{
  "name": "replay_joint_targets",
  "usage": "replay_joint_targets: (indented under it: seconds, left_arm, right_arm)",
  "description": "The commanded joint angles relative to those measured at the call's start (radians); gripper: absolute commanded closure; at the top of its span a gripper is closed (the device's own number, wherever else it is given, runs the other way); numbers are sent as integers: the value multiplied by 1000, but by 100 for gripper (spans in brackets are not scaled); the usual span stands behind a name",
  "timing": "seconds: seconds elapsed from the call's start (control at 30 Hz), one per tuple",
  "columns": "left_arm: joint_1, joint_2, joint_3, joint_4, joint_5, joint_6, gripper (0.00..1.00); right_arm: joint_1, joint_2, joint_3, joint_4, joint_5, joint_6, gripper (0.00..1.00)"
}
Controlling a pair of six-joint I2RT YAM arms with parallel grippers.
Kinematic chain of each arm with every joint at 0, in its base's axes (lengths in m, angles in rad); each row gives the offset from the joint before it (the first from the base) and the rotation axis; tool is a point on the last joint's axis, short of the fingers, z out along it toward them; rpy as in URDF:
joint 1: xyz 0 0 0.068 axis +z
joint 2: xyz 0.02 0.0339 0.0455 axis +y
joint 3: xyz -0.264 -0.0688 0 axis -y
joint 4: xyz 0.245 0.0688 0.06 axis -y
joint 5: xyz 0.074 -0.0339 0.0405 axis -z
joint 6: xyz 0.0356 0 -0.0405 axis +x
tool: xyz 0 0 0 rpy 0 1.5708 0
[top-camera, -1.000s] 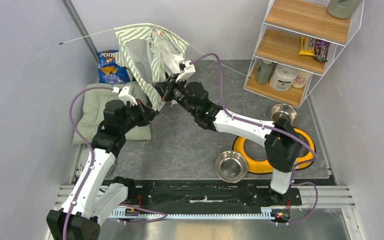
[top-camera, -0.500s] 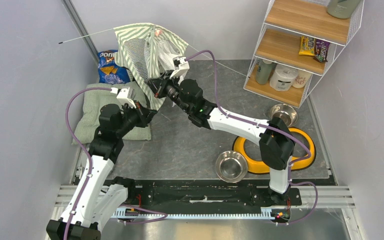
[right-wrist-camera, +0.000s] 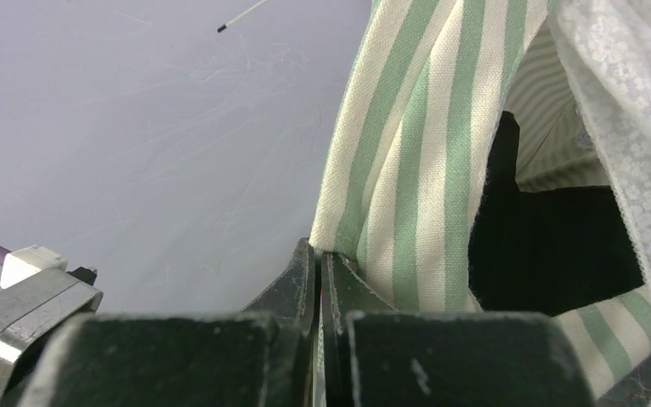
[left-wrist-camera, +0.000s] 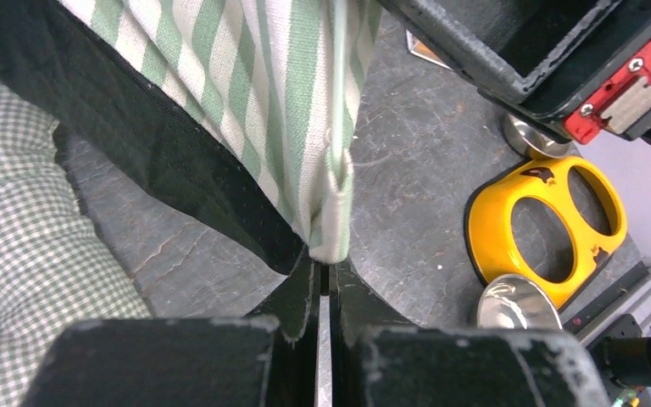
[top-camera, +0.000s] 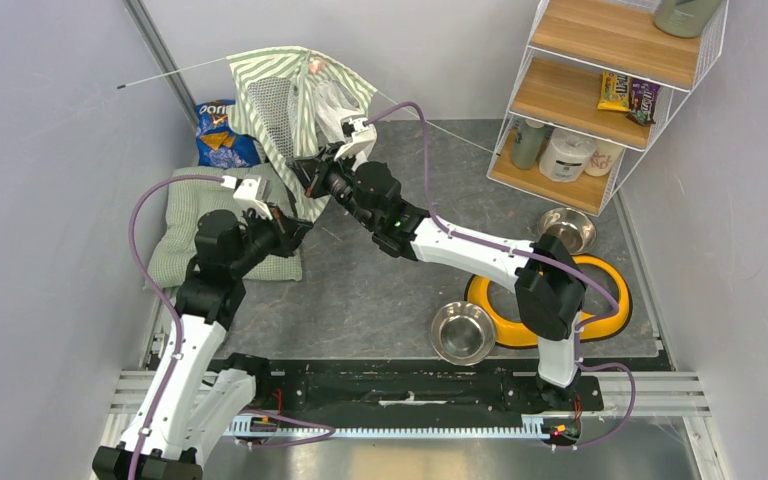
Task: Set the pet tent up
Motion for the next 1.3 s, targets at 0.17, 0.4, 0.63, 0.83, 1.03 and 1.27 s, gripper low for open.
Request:
replay_joint_targets:
  seconds: [0.17,0.4,0.63,0.83,1.03,1.27]
  left_arm:
    - [-17,-23,60,-231,-15,55,98]
    - [-17,-15,66,-183,128,35,98]
    - [-17,-8,83,-155,186,25,98]
    - [-17,-7,114,-167,139,15,98]
    - [-17,-19,129,-185,94,25,80]
    - [-16,-48,133,-214,17,32,59]
  right_arm:
    - [-50,-7,26,99,167,-152,100]
    - [-47,18,34,94,144,-145,100]
    - [-31,27,22,97,131,-159,100]
    - [-26,-19,-72,90,95,-162,100]
    - [-24,-97,-187,36,37,-140,100]
    - [-12,-166,-332,-8,7,-132,100]
